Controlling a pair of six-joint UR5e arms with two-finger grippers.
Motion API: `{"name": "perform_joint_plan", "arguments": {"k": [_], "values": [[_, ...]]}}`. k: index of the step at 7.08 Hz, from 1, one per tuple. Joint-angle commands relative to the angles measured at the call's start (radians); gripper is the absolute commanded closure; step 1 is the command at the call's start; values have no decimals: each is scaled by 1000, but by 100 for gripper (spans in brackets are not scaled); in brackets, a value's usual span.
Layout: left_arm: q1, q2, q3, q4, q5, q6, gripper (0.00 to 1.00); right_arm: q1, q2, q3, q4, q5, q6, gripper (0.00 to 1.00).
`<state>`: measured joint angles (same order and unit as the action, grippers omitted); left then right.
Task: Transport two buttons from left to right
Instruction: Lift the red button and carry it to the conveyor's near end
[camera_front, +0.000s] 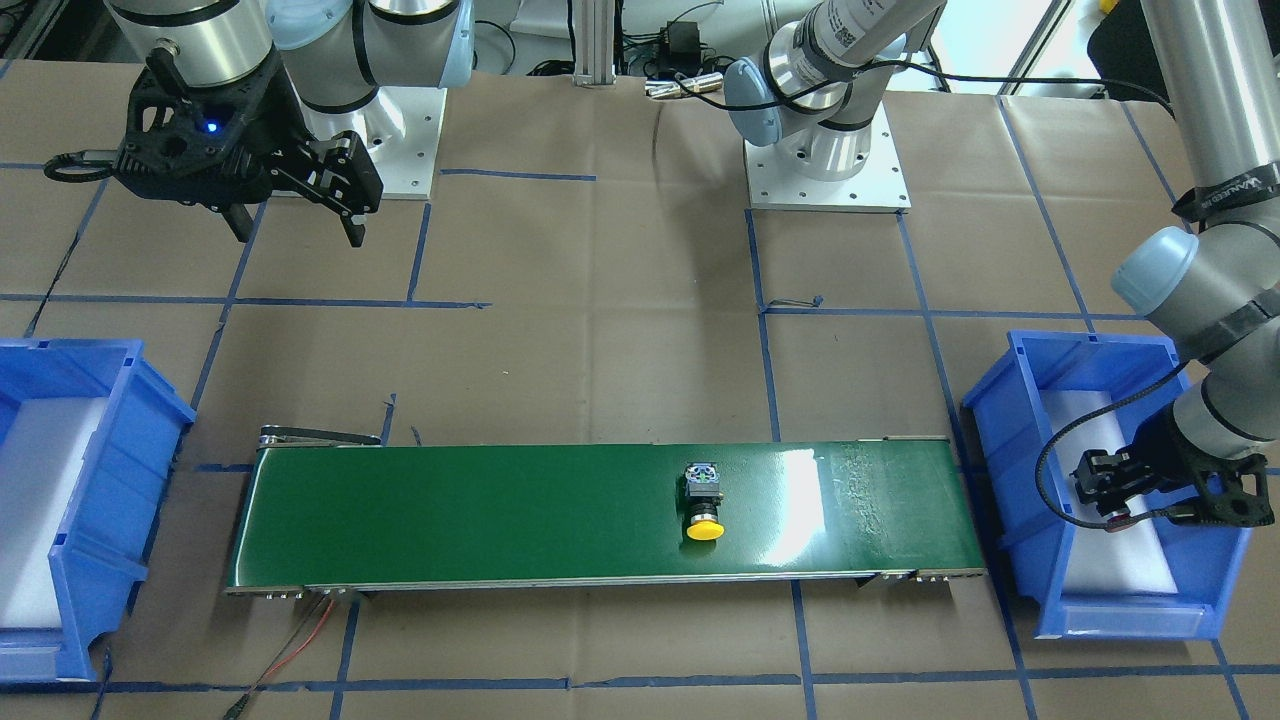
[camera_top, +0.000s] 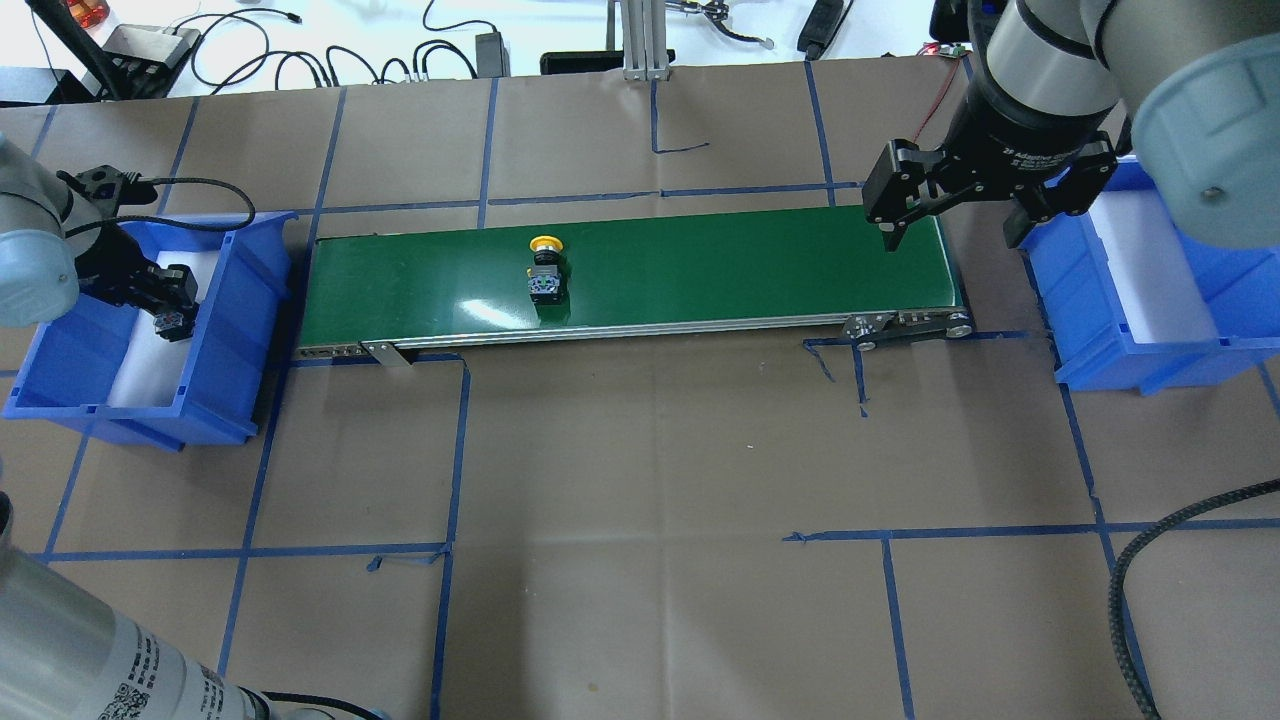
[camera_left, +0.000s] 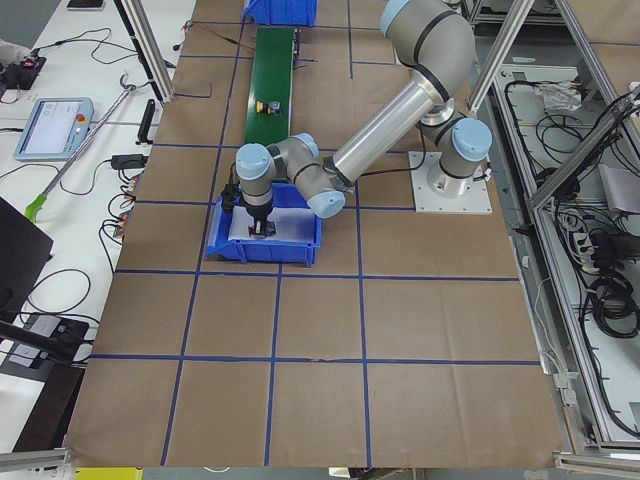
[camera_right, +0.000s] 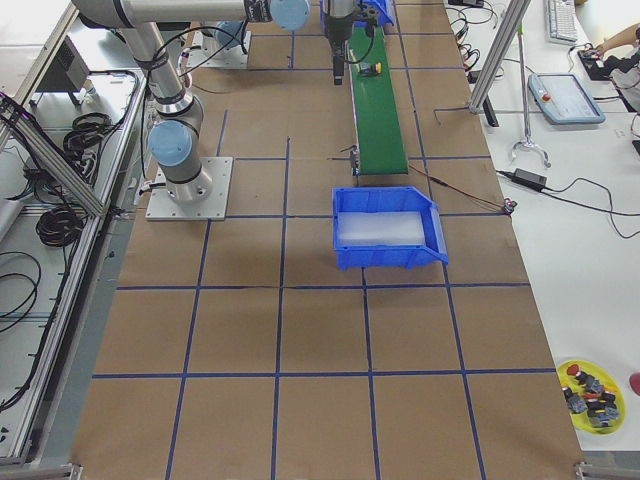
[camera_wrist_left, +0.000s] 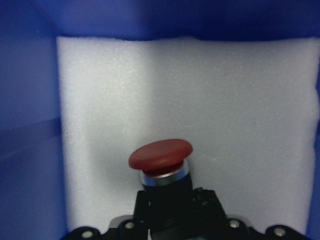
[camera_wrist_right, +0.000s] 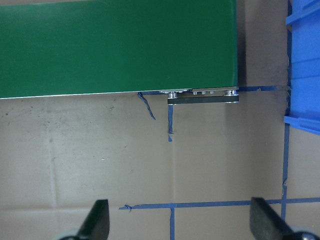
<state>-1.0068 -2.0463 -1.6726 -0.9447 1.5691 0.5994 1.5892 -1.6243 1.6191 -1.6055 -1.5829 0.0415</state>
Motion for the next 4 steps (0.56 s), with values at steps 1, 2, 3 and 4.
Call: {"name": "perform_joint_plan", "arguments": {"k": [1,2,3,4], "values": [[1,70,65,-149,5,5,96,0,11,1,-1,-2,-2,0],[1,110,130,-271,6,10,96,-2,8,-4,-4,0,-2,0],[-3,133,195,-377,6,10,96,-2,6,-5,-8,0,-2,0],[-13,136,242,-443,5,7,96,0,3,-5,-8,1,0,0]]}}
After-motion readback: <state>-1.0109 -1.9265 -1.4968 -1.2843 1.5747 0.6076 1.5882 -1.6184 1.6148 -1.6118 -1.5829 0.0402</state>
